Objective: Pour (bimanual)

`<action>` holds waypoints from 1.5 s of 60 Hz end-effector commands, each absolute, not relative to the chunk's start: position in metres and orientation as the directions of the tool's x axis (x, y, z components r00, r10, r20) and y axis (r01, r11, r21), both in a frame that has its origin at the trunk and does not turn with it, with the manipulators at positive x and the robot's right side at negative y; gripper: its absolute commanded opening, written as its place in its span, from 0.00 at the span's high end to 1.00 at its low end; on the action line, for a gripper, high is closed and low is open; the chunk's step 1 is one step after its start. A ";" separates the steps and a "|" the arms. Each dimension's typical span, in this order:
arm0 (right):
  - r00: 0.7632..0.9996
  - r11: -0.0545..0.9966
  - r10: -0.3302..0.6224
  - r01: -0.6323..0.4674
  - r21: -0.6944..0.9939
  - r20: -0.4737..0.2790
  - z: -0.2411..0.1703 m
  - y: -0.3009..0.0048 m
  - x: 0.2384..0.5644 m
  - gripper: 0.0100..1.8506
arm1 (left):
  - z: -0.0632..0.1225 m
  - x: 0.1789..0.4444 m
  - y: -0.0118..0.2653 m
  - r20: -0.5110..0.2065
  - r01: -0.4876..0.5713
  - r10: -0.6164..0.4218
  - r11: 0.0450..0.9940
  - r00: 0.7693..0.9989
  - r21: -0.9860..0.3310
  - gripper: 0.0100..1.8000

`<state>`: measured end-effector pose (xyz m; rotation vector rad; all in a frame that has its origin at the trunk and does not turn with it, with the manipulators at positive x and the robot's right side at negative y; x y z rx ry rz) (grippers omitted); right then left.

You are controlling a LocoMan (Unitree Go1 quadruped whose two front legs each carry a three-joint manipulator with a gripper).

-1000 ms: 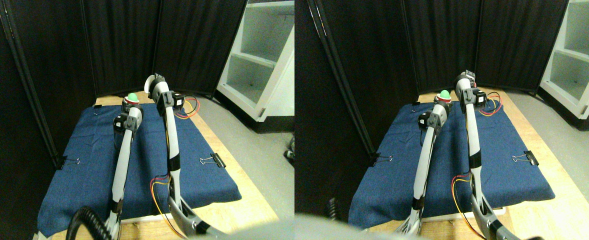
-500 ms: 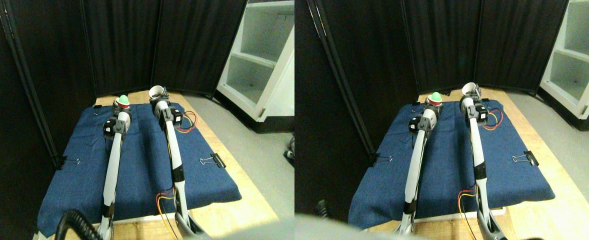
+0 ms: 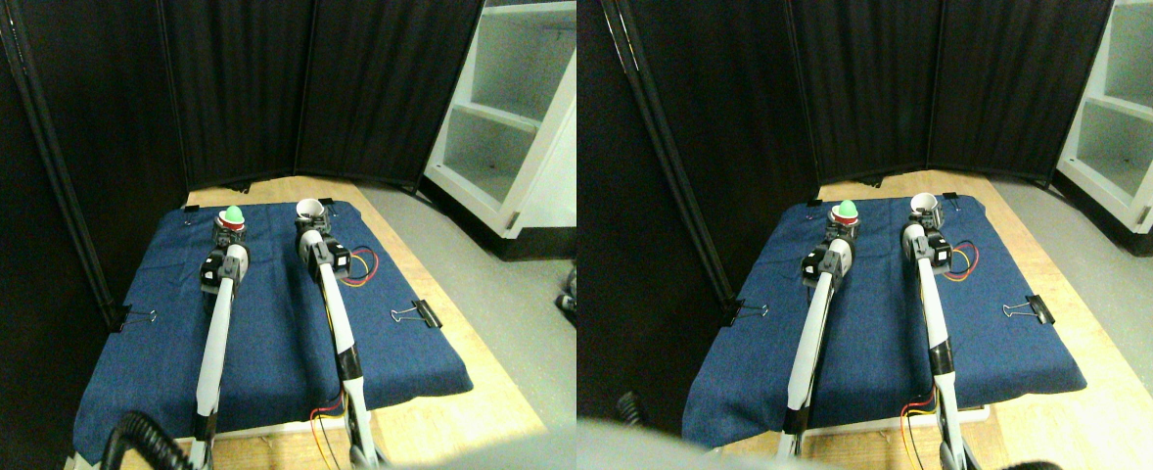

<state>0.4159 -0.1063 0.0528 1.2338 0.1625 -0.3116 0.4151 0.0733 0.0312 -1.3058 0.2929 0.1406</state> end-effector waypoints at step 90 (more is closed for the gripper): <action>0.906 0.167 -0.212 0.404 0.899 -0.367 -0.015 -0.119 0.440 0.83 | -0.022 0.436 0.078 -0.295 -0.307 0.085 0.234 0.952 -0.922 0.82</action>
